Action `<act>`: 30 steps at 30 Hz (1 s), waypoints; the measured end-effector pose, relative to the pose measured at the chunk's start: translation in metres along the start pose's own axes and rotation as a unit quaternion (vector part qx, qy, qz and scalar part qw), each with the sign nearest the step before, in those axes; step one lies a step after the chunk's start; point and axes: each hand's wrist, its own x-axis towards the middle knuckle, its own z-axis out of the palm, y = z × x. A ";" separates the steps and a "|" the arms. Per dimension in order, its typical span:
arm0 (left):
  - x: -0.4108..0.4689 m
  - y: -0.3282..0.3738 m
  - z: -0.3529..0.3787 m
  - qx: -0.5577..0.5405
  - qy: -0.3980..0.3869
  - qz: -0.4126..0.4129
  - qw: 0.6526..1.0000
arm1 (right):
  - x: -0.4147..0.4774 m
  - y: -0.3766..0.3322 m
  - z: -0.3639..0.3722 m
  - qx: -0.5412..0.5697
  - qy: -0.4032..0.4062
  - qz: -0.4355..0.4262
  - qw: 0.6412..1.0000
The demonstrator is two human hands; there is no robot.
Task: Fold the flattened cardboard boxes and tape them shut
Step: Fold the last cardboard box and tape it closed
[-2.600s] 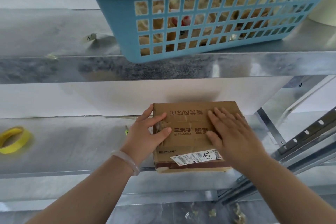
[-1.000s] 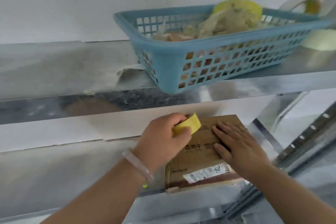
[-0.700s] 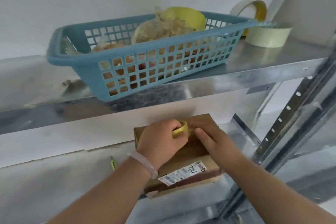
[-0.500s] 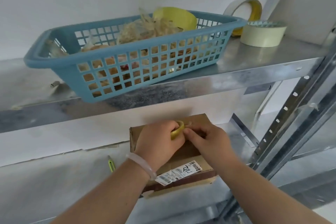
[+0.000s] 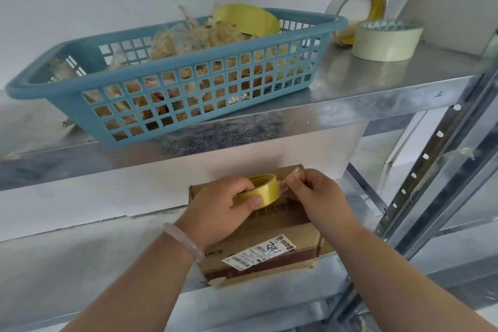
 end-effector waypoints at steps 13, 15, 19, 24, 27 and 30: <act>0.009 0.002 -0.004 0.032 0.048 -0.036 0.998 | 0.000 0.001 -0.005 0.227 0.002 0.049 0.973; 0.007 -0.001 -0.003 -0.002 0.014 -0.022 1.000 | 0.003 0.000 -0.008 0.294 0.002 0.078 0.953; -0.001 -0.014 -0.004 -0.118 -0.036 -0.061 0.990 | 0.005 0.000 -0.018 0.348 -0.047 0.093 0.931; 0.010 -0.014 -0.007 -0.068 0.037 -0.056 0.995 | 0.009 0.001 -0.010 0.284 0.011 0.112 0.952; 0.021 -0.010 -0.009 -0.059 0.056 -0.069 0.994 | 0.016 0.001 -0.010 0.255 0.062 0.135 0.956; 0.028 -0.010 -0.008 -0.062 0.068 -0.091 0.992 | 0.019 0.002 -0.009 0.267 0.087 0.145 0.949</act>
